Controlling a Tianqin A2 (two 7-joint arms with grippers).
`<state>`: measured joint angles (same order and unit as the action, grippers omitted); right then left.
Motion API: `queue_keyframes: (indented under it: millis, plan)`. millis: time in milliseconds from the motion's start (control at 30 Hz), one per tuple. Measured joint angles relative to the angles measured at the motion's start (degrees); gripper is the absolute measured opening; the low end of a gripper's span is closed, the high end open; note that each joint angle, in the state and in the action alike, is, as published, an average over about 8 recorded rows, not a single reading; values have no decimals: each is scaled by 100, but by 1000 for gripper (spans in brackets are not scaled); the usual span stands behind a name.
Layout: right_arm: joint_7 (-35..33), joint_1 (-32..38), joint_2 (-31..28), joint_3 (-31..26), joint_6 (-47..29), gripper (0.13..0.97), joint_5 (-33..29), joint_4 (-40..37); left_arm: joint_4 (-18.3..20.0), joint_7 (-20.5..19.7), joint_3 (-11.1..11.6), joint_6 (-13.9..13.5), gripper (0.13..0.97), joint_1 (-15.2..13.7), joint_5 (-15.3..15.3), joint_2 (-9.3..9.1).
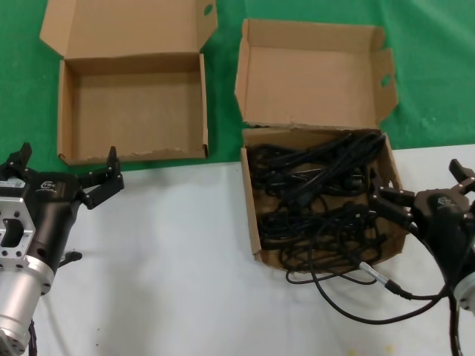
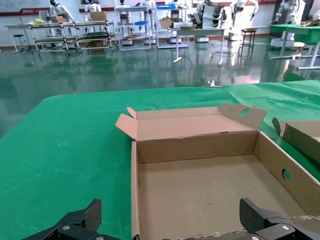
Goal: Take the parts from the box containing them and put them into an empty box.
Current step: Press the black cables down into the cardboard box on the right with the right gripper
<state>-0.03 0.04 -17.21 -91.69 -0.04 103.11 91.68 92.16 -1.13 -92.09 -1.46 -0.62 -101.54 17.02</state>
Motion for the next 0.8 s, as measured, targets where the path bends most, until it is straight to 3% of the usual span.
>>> queue_keyframes:
  millis: [433, 633, 800]
  plan:
    - [0, -1, -1, 0, -1, 966, 1, 1, 0, 0, 0, 0, 946, 0, 0, 0]
    - [-51, -85, -38, 43, -138, 966, 1, 60, 0, 0, 0, 0, 883, 0, 0, 0]
    - [-442, -312, -128, 295, -689, 966, 57, 272, 0, 0, 0, 0, 824, 0, 0, 0]
